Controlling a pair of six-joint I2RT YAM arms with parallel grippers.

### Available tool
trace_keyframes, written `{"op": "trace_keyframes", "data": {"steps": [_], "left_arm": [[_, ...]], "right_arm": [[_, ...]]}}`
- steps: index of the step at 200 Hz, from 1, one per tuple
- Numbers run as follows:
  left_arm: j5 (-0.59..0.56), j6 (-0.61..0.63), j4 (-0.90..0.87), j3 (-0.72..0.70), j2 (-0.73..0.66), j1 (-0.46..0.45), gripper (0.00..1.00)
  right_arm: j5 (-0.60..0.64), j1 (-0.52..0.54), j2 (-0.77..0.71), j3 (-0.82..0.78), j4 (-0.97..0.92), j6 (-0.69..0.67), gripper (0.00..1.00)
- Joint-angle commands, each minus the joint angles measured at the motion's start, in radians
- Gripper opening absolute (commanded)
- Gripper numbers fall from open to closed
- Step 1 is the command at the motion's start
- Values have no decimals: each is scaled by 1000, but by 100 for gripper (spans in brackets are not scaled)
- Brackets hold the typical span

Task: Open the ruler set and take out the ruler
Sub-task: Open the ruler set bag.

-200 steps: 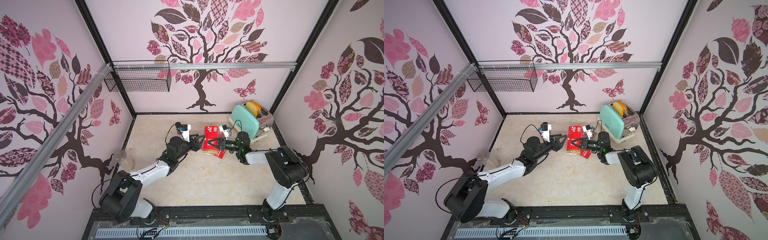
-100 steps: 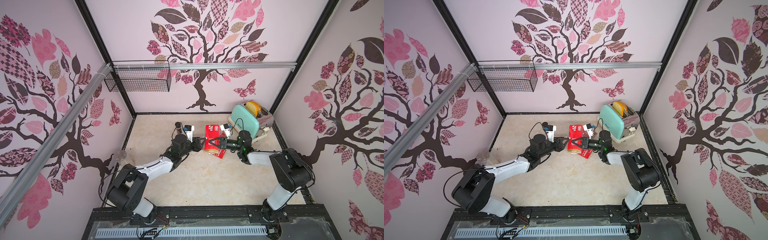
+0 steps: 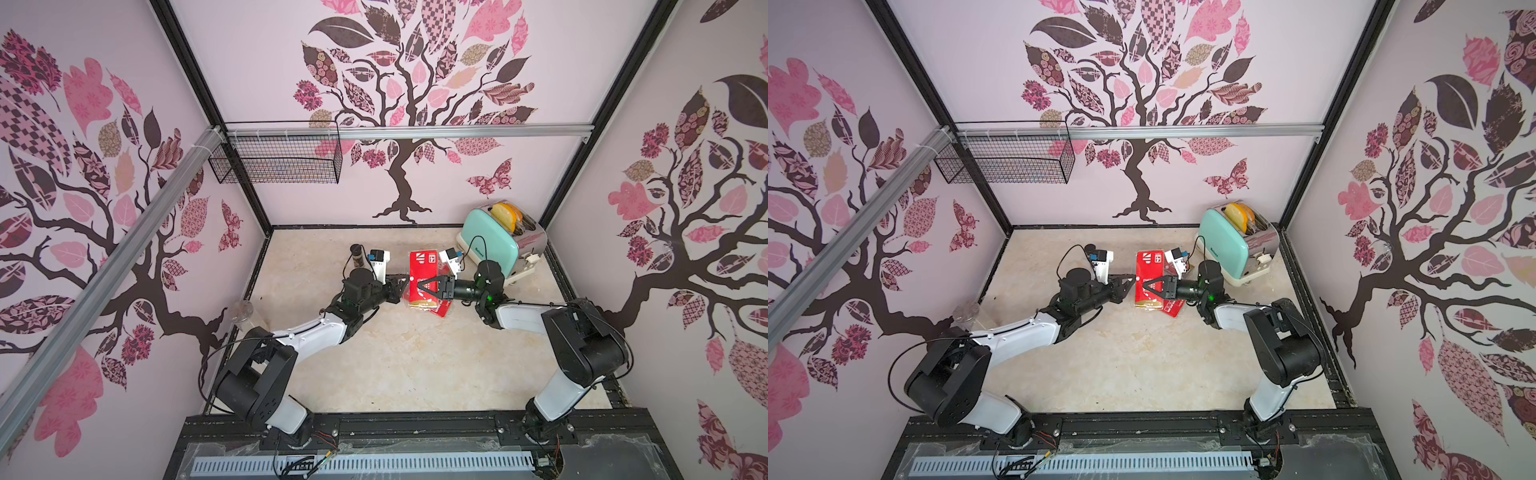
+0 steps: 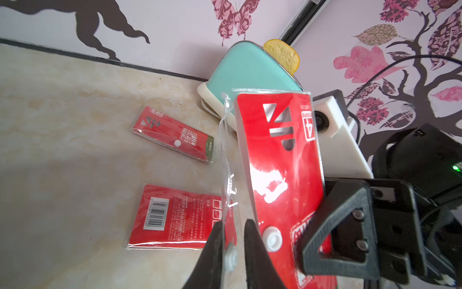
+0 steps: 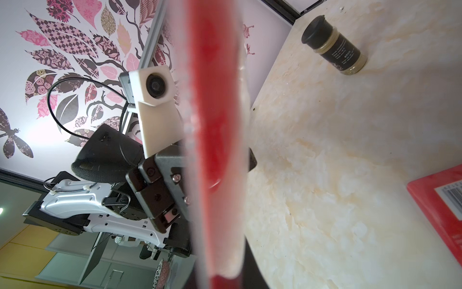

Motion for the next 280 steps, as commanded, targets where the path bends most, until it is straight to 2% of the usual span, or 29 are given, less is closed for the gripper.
{"op": "trace_keyframes", "data": {"steps": [1,12,40,80,125,147,181,211,259,280], "left_arm": [[88,13,-40,35,6,3,18],[105,20,-66,43,3,3,16],[117,31,-97,44,-6,5,0],[110,29,-104,37,-31,15,0],[92,36,-182,31,-101,36,0],[84,42,-235,31,-142,39,0],[56,53,-336,37,-198,42,0],[23,71,-411,40,-218,43,0],[1,105,-433,55,-178,43,0],[-5,108,-428,64,-157,41,0]], "right_arm": [[-17,6,-16,26,7,-24,14],[-17,5,-16,27,4,-27,14],[-16,5,-17,29,-2,-32,14],[-17,6,-19,30,-33,-57,16],[35,-2,-30,51,-183,-136,51],[60,-6,-29,60,-228,-155,60],[137,-10,-54,81,-372,-227,64],[196,-8,-116,90,-478,-285,60],[201,29,-180,120,-524,-287,28],[205,62,-174,147,-532,-278,23]]}}
